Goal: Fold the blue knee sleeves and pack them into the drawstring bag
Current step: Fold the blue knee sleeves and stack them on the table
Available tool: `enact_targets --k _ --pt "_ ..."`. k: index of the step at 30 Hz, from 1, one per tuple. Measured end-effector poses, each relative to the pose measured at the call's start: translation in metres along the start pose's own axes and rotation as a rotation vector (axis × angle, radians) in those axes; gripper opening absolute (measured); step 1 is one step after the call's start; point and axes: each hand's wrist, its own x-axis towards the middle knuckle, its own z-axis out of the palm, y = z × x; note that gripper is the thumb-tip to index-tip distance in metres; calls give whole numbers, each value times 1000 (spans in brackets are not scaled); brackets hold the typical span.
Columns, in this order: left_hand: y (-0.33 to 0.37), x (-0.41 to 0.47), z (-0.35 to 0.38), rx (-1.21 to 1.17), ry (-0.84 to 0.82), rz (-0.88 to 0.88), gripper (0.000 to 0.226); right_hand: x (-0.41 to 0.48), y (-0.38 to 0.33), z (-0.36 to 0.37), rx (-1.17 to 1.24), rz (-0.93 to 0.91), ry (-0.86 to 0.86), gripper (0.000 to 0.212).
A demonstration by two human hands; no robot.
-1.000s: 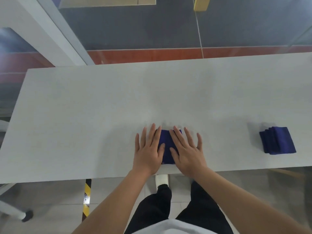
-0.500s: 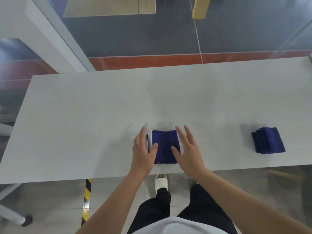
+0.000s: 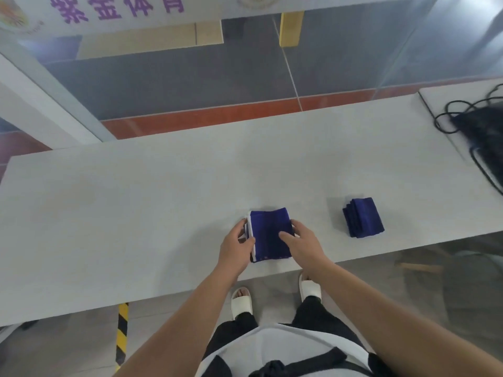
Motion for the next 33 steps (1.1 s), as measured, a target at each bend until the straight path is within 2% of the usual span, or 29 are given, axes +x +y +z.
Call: enact_targets --k 3,6,13,15,17,20,23,26,30,33 --pt "9 3 34 5 -30 6 52 3 5 -35 50 9 -6 22" --pt "17 6 60 20 -40 -6 54 6 7 -60 87 30 -33 27" --pt "27 -1 82 67 10 -46 56 5 2 -90 7 40 -114 31" --pt "38 -7 84 174 110 2 57 0 -6 -103 -41 13 -123 46" --pt "50 -13 89 247 221 131 54 -5 -14 -125 -95 -68 -58 50" --pt "76 -20 110 185 159 211 43 -8 -20 -171 -93 -174 91 33" --pt "95 -17 149 118 -5 151 40 5 -11 -212 -94 -127 190 36" --pt "100 -7 189 52 -137 -16 52 29 10 -231 -98 30 159 52" --pt "98 7 228 4 -179 -172 64 53 31 -231 26 186 49 61" --pt "92 16 246 -98 -164 -241 53 63 36 -227 67 232 21 55"
